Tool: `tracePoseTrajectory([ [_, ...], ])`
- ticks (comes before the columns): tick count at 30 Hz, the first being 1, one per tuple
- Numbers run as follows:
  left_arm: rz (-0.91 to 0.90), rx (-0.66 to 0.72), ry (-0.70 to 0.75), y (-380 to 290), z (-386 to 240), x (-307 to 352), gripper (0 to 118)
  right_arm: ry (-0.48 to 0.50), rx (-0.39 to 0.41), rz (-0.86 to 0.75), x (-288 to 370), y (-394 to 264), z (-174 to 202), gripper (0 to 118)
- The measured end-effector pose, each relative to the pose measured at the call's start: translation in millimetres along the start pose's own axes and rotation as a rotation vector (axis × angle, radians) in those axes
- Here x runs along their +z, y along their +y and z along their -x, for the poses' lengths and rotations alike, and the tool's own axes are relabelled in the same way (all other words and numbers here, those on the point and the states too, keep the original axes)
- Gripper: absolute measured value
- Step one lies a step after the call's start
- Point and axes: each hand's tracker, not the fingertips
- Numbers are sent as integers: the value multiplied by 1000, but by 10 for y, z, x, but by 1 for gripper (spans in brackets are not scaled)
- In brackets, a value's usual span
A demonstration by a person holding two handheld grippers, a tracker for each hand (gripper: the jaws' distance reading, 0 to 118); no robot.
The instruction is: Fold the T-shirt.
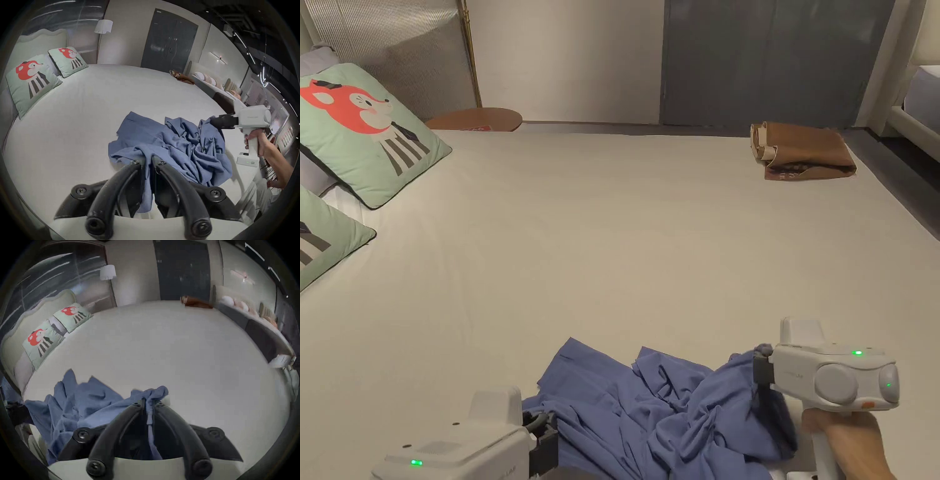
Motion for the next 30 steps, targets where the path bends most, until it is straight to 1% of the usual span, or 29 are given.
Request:
tracePoseTrajectory([
  [1,-4,7,-2,43,30,2,3,-2,-1,-31,121,75,-32,6],
  [5,-52,42,-3,401,111,48,3,-68,84,-158,533,531,-173,6],
  [7,-103,47,5,681,162,95,3,-101,107,-240,780,768,-239,6],
  [10,-206,25,53,1199,217,206,3,-147,121,-350,1157,1168,-342,6],
  [13,-287,-13,94,1725,225,311,3,-192,143,-422,1288,1531,-453,6],
  [16,-342,-33,137,2297,243,407,3,-233,131,-512,1496,1880,-547,6],
  [18,-411,-43,171,2614,231,453,3,-284,129,-563,1562,2061,-604,6],
  [20,-446,-55,211,2946,215,447,3,-300,119,-594,1569,2261,-679,6],
  [22,-472,-61,222,3216,189,417,3,-315,104,-616,1561,2430,-730,6],
  [27,-548,-33,245,3815,164,258,3,-393,141,-741,1491,2757,-728,6],
  [28,-565,-49,269,3886,151,214,3,-408,136,-757,1451,2789,-723,6],
  [30,-601,-87,323,4038,157,84,3,-437,152,-783,1345,2827,-704,6],
])
